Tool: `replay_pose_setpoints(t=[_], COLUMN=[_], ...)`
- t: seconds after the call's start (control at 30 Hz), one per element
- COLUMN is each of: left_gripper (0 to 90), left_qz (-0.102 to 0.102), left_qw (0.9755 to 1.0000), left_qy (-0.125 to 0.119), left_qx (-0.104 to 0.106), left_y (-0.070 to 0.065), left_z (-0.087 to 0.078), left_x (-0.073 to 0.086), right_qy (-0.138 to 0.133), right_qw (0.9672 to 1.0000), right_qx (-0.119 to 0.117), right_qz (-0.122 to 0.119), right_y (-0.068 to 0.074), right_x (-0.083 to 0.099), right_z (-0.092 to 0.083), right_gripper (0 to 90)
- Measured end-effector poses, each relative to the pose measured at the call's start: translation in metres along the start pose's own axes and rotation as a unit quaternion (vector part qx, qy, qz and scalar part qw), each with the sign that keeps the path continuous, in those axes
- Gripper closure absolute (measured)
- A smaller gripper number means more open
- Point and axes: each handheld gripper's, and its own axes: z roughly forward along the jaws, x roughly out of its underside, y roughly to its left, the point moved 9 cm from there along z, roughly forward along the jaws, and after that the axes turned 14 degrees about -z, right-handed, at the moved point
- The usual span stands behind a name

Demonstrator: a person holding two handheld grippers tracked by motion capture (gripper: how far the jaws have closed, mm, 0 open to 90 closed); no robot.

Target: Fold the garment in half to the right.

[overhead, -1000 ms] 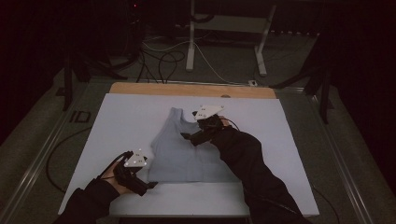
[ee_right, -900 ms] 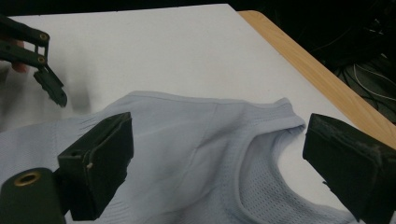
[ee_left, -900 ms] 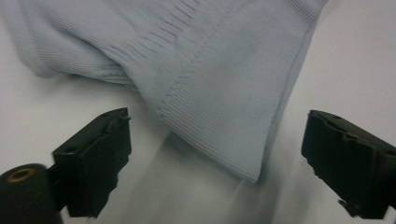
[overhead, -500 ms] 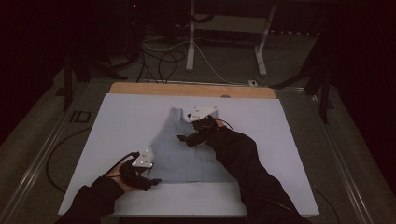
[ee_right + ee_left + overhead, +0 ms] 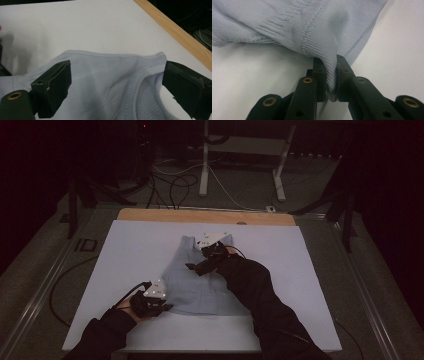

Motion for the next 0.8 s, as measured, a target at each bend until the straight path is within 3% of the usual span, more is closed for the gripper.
replay_pose_setpoints(t=[0.3,0.53,0.67,0.8], left_gripper=[84.8,85.2,85.2,85.2], left_qz=[0.005,0.008,0.006,0.007], left_qw=[0.9999,0.9997,0.9996,0.9996], left_qy=[-0.01,-0.018,-0.023,-0.023], left_qx=[-0.008,-0.012,-0.011,-0.011], left_y=[-0.002,-0.004,-0.005,-0.005], left_z=[-0.004,-0.009,-0.01,-0.01], left_x=[-0.006,-0.01,-0.011,-0.011], right_qy=[0.004,0.022,0.037,0.068], right_qw=[0.9999,0.9994,0.9981,0.9931], right_qx=[-0.002,-0.005,0.006,0.031], right_qz=[0.009,0.026,0.049,0.091], right_y=[-0.01,-0.023,-0.034,-0.048], right_x=[-0.005,-0.006,-0.004,0.001], right_z=[0.017,0.032,0.041,0.054], right_gripper=[9.9,9.9,9.9,10.0])
